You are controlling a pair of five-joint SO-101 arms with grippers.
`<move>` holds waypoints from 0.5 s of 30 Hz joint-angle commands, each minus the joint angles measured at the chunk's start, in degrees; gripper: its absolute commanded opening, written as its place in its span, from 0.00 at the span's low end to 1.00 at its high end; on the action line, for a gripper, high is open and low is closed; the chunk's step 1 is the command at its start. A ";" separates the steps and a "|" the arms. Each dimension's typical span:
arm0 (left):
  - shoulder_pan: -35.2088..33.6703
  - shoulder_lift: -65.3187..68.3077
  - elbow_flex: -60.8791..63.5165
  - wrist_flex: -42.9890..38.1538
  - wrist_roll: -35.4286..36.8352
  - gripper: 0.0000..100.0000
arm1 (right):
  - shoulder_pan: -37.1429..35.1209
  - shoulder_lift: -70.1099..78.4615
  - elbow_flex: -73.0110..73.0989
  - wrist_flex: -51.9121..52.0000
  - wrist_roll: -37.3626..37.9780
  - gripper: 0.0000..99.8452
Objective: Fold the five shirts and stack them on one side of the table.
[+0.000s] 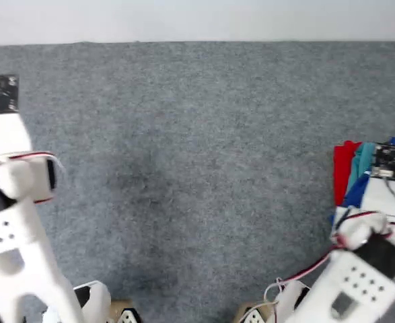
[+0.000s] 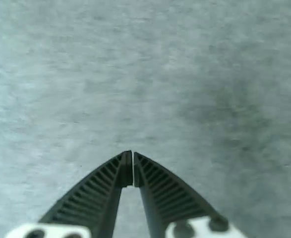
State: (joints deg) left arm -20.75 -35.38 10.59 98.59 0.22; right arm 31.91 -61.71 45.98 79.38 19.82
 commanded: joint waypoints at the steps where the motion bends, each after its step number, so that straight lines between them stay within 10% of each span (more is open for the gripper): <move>1: 5.63 -4.75 6.99 -5.71 4.75 0.01 | -6.02 -6.29 -1.23 1.71 -5.71 0.01; 15: 15.82 -40.09 50.86 -38.77 12.66 0.01 | -27.30 -22.99 13.89 1.71 -19.52 0.01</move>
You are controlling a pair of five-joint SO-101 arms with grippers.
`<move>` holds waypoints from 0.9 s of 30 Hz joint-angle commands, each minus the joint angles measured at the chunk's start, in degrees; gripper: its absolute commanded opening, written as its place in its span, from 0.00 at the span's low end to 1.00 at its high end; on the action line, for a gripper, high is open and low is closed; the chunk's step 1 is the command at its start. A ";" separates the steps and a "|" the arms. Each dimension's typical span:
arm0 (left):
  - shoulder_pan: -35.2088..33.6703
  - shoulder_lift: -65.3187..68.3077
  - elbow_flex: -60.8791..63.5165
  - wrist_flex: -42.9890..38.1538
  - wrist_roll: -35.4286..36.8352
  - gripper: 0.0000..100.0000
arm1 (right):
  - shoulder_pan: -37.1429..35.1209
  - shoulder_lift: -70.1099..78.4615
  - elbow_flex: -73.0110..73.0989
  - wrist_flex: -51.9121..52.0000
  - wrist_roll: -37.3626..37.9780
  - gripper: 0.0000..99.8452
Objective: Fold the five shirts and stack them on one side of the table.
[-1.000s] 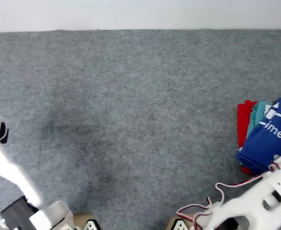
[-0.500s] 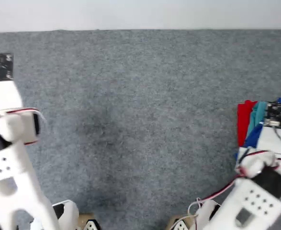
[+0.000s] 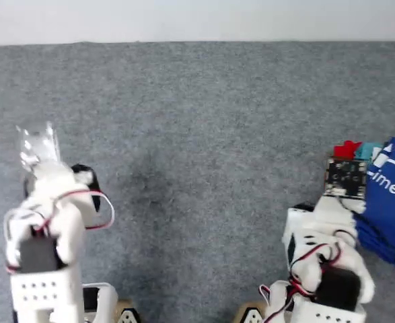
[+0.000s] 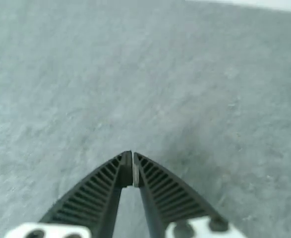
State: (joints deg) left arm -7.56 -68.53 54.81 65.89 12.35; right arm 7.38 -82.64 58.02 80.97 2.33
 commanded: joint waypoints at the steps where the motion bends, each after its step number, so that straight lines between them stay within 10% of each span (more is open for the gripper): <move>1: 3.60 -9.23 9.36 -7.65 0.53 0.01 | -3.65 -2.86 3.08 0.13 -2.90 0.01; 27: 8.09 -35.43 41.63 -11.43 0.44 0.01 | -14.46 -21.32 29.54 -6.90 -5.98 0.01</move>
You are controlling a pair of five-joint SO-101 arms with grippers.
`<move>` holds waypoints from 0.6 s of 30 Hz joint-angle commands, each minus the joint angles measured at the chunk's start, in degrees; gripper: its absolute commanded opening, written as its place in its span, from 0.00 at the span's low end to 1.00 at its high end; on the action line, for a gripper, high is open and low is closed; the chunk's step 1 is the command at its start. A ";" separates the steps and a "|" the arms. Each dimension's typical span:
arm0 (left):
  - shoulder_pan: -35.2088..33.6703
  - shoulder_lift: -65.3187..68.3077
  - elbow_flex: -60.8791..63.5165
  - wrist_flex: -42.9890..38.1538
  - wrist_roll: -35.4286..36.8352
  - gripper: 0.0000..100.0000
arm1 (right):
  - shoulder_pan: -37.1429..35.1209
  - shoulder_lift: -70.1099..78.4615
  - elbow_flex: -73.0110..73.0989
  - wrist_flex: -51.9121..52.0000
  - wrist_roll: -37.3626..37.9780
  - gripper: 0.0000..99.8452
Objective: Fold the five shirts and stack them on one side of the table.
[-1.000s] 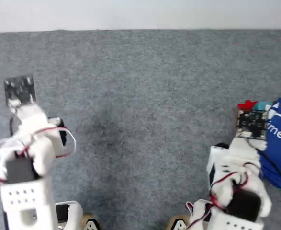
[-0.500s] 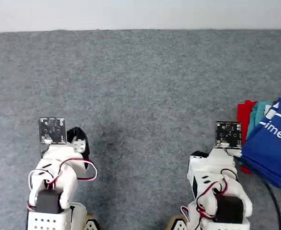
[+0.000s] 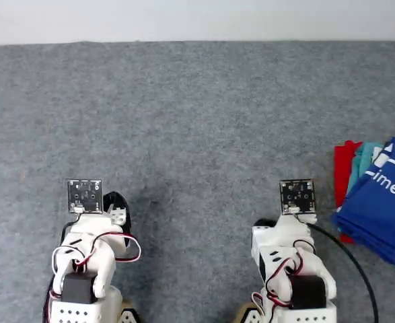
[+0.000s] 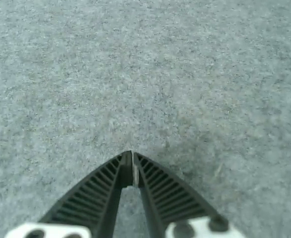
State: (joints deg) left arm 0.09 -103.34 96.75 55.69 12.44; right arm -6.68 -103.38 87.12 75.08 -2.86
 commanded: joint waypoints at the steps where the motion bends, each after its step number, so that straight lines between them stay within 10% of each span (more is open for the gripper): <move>1: 0.44 -0.62 -0.31 -1.14 0.35 0.01 | -0.40 -0.57 1.05 -1.01 -0.79 0.01; 18: -0.09 -0.44 -0.31 8.44 0.70 0.01 | 0.04 -0.48 9.32 -0.40 -0.79 0.01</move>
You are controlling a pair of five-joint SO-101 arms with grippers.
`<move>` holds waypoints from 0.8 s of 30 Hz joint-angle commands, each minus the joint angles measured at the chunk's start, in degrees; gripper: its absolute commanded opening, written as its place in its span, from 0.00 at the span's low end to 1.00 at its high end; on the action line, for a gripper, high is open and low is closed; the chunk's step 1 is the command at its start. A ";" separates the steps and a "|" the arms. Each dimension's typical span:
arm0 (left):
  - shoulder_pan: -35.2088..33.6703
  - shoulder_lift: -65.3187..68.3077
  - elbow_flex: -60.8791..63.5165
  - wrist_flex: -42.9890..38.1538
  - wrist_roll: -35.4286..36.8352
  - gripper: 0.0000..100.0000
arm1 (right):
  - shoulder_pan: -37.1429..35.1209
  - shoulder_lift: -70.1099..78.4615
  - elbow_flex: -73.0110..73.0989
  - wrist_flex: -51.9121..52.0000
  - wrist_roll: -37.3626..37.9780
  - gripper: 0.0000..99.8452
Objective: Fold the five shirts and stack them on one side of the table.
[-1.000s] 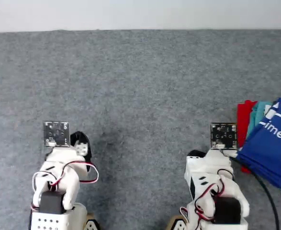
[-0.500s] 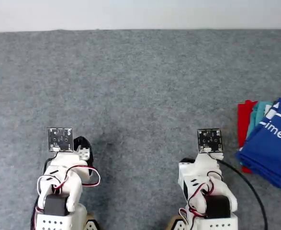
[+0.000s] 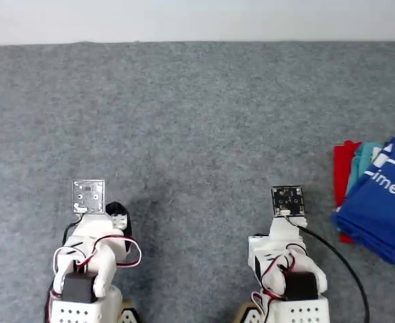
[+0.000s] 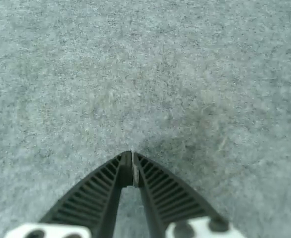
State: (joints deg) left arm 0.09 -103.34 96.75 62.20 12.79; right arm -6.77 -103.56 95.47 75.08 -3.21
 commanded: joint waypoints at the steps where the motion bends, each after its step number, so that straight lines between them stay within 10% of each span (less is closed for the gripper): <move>1: -0.09 -0.44 -0.31 3.16 0.35 0.01 | 0.13 -0.31 0.97 -0.40 -0.44 0.01; 24: 0.00 -0.70 -0.31 9.67 0.35 0.01 | -0.13 -0.22 0.97 -0.40 -0.26 0.01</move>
State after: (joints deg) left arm 0.09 -103.43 96.75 71.52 12.79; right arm -6.77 -103.56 95.47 75.08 -3.21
